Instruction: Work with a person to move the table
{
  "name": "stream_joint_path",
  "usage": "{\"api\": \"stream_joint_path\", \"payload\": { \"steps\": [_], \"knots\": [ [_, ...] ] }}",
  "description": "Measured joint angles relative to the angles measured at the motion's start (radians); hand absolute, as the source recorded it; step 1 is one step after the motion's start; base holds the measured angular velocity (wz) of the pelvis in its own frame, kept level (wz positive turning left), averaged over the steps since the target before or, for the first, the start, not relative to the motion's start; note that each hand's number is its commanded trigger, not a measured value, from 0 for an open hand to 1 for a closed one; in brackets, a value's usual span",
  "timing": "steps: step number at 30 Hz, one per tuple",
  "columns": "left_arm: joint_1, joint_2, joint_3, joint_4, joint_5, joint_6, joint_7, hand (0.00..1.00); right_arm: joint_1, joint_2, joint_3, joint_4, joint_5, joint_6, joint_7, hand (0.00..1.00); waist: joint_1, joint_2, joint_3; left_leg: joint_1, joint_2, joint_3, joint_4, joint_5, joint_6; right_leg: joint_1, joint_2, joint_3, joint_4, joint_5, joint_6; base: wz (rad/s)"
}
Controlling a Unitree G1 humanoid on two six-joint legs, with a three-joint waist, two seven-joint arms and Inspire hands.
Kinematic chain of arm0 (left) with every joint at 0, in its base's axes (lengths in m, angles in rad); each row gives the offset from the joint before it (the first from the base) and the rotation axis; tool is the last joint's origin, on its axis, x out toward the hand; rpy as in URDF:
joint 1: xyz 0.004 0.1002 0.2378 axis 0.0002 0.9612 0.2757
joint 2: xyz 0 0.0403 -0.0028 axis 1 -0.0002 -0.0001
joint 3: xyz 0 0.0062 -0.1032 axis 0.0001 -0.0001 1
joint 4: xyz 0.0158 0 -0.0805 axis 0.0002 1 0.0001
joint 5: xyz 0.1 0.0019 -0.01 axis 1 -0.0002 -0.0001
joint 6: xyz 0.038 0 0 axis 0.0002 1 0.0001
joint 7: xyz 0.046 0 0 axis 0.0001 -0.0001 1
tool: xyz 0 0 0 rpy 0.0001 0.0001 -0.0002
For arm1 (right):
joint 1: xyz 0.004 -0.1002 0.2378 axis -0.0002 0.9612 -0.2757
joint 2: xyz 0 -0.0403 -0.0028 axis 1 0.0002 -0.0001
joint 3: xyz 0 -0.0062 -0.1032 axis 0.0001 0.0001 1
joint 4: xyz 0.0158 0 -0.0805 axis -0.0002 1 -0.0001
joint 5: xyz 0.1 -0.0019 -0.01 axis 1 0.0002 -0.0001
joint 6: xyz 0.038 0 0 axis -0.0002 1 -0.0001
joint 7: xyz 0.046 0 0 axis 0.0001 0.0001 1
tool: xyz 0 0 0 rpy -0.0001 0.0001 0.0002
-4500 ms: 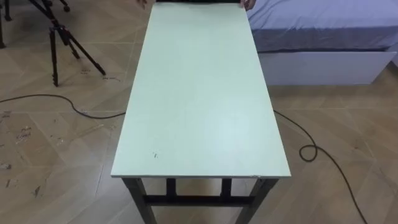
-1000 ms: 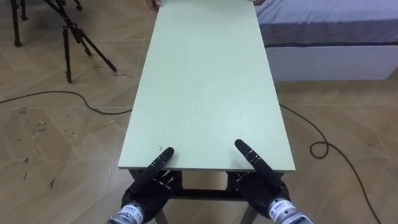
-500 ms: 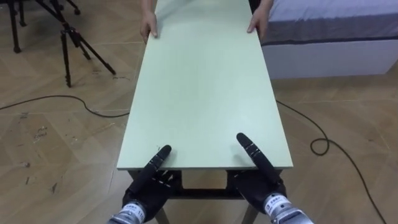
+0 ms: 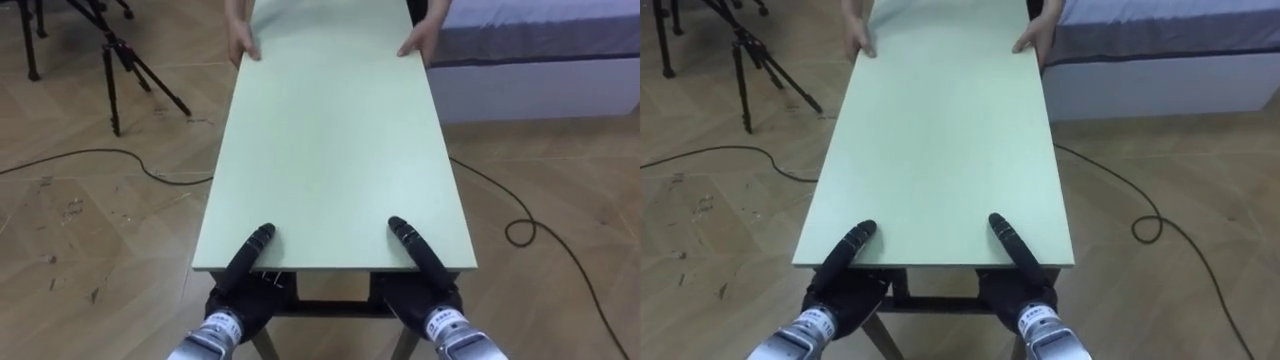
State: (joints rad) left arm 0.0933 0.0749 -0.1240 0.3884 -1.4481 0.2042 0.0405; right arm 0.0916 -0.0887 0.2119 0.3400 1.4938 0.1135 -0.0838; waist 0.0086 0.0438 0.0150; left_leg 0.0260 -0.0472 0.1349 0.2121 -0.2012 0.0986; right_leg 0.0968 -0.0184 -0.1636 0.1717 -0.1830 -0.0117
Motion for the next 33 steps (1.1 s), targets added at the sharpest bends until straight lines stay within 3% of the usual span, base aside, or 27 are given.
{"api": "stream_joint_path", "payload": {
  "steps": [19, 33],
  "knots": [
    [0.026, -0.018, -0.003, -0.07, 0.066, -0.026, 0.022, 1.0, 0.0, 0.005, 0.016, -0.036, -0.055, -0.052, -0.001, 1.0, 0.005, -0.004, 0.0018, -0.004, 0.0, 0.002, -0.007, 0.001, -0.002, -0.009, 0.0, -0.002, 0.0, 0.0, 0.0, 0.0],
    [0.118, -0.017, -0.007, -0.211, 0.127, -0.034, -0.007, 1.0, 0.081, 0.007, 0.014, -0.161, -0.079, -0.05, -0.009, 1.0, 0.024, -0.015, 0.0004, 0.0, 0.001, 0.015, -0.016, 0.001, -0.002, -0.013, 0.003, 0.011, 0.0, 0.0, 0.0, -0.03]
  ]
}}
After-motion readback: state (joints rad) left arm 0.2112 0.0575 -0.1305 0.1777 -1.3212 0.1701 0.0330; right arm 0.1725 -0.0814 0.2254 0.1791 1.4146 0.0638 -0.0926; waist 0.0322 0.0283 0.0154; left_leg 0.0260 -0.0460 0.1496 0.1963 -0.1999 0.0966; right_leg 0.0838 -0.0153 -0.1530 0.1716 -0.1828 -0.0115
